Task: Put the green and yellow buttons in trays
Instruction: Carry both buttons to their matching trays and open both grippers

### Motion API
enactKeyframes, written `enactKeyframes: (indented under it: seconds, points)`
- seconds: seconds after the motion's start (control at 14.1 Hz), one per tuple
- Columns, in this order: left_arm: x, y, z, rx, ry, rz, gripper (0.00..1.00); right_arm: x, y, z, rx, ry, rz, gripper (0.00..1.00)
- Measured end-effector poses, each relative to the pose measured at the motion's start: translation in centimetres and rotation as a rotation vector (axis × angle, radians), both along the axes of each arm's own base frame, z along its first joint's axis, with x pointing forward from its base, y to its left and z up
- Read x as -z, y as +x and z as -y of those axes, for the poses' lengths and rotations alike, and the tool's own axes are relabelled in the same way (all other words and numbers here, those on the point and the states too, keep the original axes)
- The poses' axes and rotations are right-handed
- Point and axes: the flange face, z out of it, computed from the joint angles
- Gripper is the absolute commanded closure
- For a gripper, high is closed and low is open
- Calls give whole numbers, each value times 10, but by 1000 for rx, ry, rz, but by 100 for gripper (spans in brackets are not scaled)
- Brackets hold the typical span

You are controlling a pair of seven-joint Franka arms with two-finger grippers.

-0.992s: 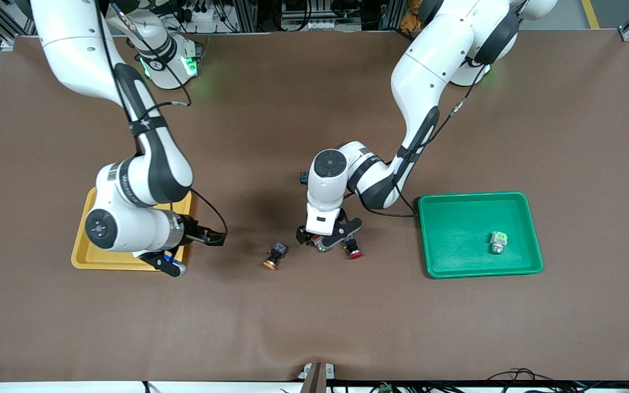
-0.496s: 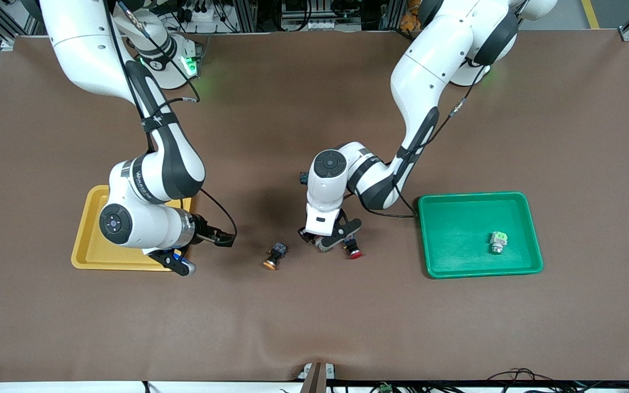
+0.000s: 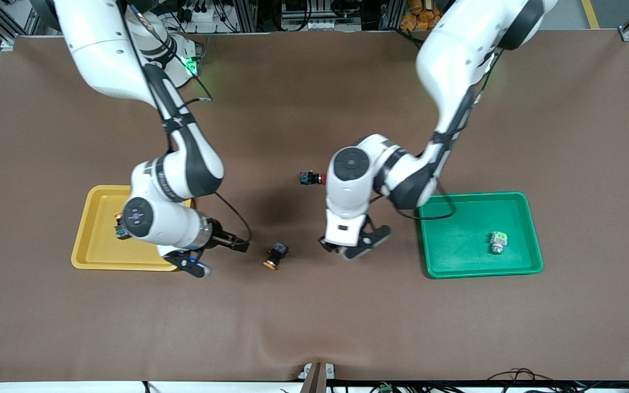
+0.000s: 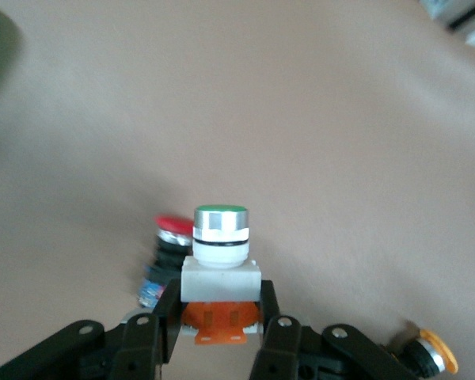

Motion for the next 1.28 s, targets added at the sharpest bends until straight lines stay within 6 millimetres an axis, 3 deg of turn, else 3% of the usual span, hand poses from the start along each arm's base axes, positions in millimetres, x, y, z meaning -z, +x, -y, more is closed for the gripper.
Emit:
enactKeyframes:
  seconds: [0.14,0.35,0.43,0.5,0.57,0.64,0.71,0.78,0.85,0.92,1.13,1.28]
  points:
    - [-14,15,-51,42,28,-30,100,17,-2,-23,57,0,41,0]
    - [0,27,-150,136,90,-114,100,56,-11,-60,106,6,110,0]
    - [9,26,-180,152,105,-147,100,72,-16,-71,108,5,126,5]
    - [19,23,-206,152,116,-178,100,87,-22,-82,118,4,133,30]
    - [31,19,-229,144,122,-206,100,97,-26,-93,133,4,134,76]
    - [45,15,-247,140,123,-226,100,102,-27,-101,134,3,138,100]
    - [60,9,-261,138,119,-239,100,102,-27,-105,120,-2,146,100]
    - [77,1,-271,135,111,-247,86,100,-24,-104,107,-11,151,100]
    - [90,-7,-278,132,106,-254,62,98,-22,-101,102,-22,139,100]
    - [100,-13,-283,128,104,-265,1,97,-20,-96,99,-32,116,100]
    - [107,-16,-300,107,102,-281,0,83,-7,-81,98,-47,73,100]
    - [97,-10,-307,102,99,-261,0,80,0,-64,86,-70,32,100]
